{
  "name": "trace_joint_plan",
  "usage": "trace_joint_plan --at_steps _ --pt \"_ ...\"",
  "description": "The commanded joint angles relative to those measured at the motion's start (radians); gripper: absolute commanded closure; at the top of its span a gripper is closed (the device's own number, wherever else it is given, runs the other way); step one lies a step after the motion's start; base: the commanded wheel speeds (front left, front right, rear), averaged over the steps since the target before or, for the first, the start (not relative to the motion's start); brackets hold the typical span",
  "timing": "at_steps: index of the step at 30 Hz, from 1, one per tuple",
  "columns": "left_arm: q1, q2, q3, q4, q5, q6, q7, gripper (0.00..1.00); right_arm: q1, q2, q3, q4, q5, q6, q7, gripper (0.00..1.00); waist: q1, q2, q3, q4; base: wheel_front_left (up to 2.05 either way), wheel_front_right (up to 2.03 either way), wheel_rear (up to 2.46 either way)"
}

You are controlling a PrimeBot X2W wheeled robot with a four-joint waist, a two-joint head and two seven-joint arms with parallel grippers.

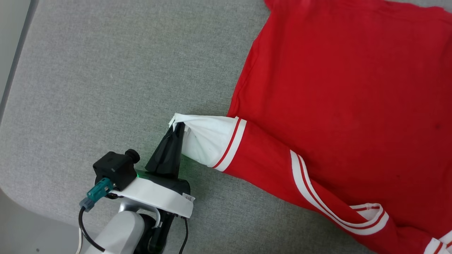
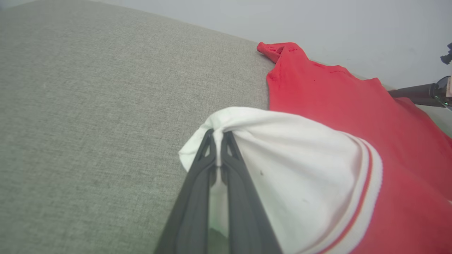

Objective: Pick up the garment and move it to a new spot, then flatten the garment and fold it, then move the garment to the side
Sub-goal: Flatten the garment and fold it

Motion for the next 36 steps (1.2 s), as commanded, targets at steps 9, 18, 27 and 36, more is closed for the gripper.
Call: trace_joint_plan --at_steps 9,18,27,36 --pt "-0.006 -0.013 0.016 0.017 0.009 -0.011 -0.006 1.00 0.103 0.019 0.093 0.156 0.026 0.000 0.219 1.00 -0.0002 0.0000 0.004 0.011 0.00 0.00 0.00" --pt "0.047 0.011 0.031 0.072 -0.011 0.002 -0.002 1.00 0.100 -0.047 0.029 0.078 0.037 -0.001 0.117 1.00 -0.0002 0.0000 -0.130 -0.034 0.00 0.00 0.00" --pt "0.136 0.046 0.067 0.125 -0.051 0.031 0.015 1.00 0.345 -0.027 -0.045 -0.051 0.079 -0.001 0.039 1.00 -0.0002 0.0000 -0.300 -0.122 0.00 0.00 0.00" --pt "0.240 0.090 0.100 0.144 -0.101 0.044 0.042 1.00 0.767 0.113 -0.180 -0.259 0.091 -0.001 -0.002 1.00 -0.0002 0.0000 -0.435 -0.233 0.00 0.00 0.00"
